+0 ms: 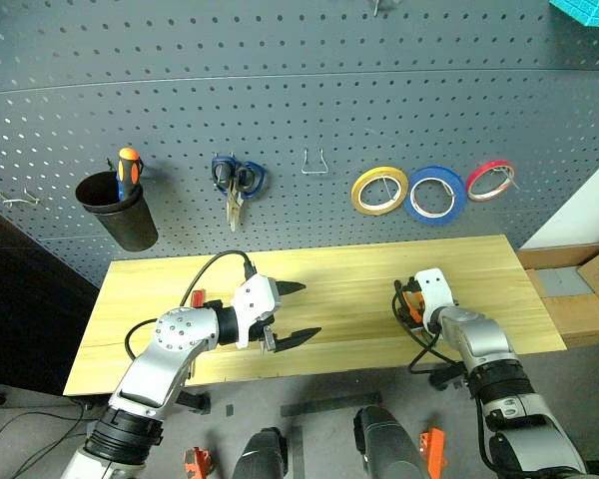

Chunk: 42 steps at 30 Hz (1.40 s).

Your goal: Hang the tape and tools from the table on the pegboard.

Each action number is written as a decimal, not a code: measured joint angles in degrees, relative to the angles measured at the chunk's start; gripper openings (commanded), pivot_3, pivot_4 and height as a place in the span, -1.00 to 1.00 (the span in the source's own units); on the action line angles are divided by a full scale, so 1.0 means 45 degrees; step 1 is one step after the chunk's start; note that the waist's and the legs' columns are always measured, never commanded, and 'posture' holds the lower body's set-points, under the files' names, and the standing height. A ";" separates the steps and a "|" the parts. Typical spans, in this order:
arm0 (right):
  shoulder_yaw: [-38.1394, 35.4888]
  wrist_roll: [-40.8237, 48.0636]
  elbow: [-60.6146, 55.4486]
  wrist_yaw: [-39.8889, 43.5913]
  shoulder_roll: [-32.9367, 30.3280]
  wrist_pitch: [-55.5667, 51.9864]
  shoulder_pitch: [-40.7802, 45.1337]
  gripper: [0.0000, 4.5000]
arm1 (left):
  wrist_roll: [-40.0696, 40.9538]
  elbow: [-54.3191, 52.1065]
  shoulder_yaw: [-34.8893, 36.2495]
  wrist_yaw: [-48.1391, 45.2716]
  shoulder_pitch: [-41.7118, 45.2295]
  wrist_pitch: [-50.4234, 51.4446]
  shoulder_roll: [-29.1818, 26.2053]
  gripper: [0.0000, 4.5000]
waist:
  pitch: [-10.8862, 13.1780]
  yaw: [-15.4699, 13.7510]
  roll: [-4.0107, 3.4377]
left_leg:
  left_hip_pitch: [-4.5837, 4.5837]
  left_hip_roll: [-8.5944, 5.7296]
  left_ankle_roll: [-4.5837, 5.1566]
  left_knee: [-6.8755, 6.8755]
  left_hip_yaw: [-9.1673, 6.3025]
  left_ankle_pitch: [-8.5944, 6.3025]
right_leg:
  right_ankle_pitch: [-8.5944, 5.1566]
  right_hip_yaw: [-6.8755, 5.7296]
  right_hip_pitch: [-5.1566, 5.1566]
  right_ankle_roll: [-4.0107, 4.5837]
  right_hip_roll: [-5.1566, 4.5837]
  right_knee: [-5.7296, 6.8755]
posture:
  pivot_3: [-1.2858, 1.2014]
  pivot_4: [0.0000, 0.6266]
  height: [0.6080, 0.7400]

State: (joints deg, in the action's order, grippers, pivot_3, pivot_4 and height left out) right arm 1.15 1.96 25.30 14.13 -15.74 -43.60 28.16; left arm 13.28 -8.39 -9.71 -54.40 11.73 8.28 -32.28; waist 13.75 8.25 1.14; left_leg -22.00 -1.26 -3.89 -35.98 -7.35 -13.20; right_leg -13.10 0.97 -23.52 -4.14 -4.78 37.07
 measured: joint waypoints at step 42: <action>0.0988 -0.1584 0.4610 -0.3190 0.4243 1.4470 0.8447 0.19 | 0.2050 -0.2592 0.3643 0.5604 -0.1059 0.1414 0.2016 0.95 | -0.0045 -0.0652 0.0002 | -0.0134 0.0053 -0.0020 0.0013 -0.0020 0.0029 | 0.0112 0.0000 -0.0155 0.0110 0.0073 0.0002 | 0.03 -0.41 1.00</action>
State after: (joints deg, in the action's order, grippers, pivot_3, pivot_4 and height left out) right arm 5.60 -5.17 46.05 -0.23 3.36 21.52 66.17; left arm 22.51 -20.05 6.69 -29.19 6.96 14.65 -23.21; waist 13.55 5.31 1.15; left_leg -22.60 -1.02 -3.98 -35.92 -7.44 -13.07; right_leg -12.59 0.97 -24.22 -3.65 -4.45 37.08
